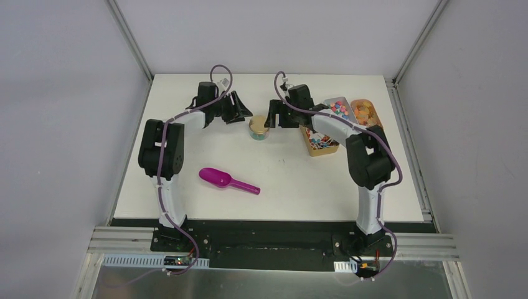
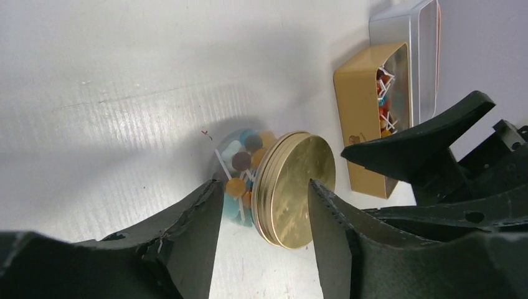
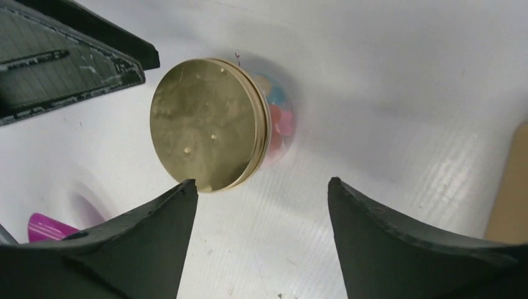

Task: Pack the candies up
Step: Close the bottle lid on the packing bottle, then reset both arms

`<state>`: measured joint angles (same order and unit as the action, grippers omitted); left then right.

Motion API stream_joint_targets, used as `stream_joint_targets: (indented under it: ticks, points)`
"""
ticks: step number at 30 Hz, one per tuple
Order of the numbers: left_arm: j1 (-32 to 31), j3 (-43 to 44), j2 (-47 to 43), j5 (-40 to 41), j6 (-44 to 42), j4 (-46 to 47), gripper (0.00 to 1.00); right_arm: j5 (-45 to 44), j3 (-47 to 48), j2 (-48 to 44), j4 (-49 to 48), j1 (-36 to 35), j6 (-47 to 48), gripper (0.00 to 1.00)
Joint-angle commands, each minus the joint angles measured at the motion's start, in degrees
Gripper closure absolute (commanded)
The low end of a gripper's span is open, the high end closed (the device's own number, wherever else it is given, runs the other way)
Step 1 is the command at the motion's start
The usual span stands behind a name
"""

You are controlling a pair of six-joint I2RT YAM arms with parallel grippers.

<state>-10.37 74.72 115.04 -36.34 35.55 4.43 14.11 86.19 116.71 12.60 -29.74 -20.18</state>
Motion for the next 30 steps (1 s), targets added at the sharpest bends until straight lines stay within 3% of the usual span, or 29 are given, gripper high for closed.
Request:
stream_joint_targets:
  ticks: [1,4,5,6,17,26,30]
  points:
    - [1.37,3.01,-6.38,0.39,-3.59,-3.63,0.42,-0.91,0.13,-9.99,3.49,0.47,2.83,0.11]
    - [1.55,2.96,-10.52,0.60,-5.42,-5.57,0.25,-2.43,-1.27,-14.42,5.61,0.46,4.58,0.02]
    - [1.57,3.00,-12.04,0.69,-6.59,-6.84,0.03,-3.37,-1.63,-15.92,6.53,0.49,5.10,0.02]
    - [1.57,3.01,-13.70,0.78,-7.55,-7.80,0.01,-4.49,-1.85,-17.49,7.75,0.48,5.68,0.01]
    - [1.37,-4.60,-36.44,4.43,-15.49,-12.70,0.01,-21.38,-12.82,-41.03,12.84,0.47,9.84,0.00]
    - [0.48,-17.25,-53.02,5.51,-14.98,-12.01,0.01,-19.18,-26.81,-59.47,6.60,0.47,7.12,0.00]
    - [0.44,-21.74,-59.17,5.39,-13.89,-10.94,0.01,-22.60,-30.32,-64.02,8.07,0.41,4.11,0.00]
